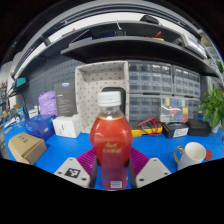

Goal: Pour water

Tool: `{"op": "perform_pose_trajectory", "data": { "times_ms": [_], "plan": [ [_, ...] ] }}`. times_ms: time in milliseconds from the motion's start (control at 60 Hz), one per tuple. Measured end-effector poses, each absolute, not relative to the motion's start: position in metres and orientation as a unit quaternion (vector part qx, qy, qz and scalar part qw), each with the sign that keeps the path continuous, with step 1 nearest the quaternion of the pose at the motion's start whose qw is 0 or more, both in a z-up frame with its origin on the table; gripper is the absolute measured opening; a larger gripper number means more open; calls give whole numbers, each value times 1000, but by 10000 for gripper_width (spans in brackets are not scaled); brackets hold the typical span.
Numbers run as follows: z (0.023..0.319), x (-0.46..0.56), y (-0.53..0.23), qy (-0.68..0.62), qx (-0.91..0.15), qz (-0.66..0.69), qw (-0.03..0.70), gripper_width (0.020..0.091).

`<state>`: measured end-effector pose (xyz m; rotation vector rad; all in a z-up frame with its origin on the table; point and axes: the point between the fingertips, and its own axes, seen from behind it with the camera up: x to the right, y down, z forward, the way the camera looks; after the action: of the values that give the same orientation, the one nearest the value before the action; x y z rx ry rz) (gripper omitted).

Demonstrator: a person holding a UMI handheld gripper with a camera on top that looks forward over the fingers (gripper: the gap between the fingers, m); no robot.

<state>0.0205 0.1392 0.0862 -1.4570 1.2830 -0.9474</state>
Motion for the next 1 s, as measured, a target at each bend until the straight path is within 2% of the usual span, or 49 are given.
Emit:
{"op": "perform_pose_trajectory", "data": {
  "times_ms": [17,83,183,217,233,250,450,633,900,1000],
  "plan": [
    [85,21,137,525,-591,-391,471,461],
    [89,24,134,527,-573,-396,487,431],
    [92,26,127,535,-554,-399,498,332],
    [92,26,127,535,-551,-402,499,328],
    [93,26,126,535,-550,-403,500,294],
    [92,26,127,534,-549,-403,501,290],
    [92,27,124,550,-541,-388,504,288],
    [93,28,104,636,-473,-291,536,288],
    [129,28,57,745,-195,-93,631,287],
    [138,27,44,758,-109,-29,643,288]
  ]
}}
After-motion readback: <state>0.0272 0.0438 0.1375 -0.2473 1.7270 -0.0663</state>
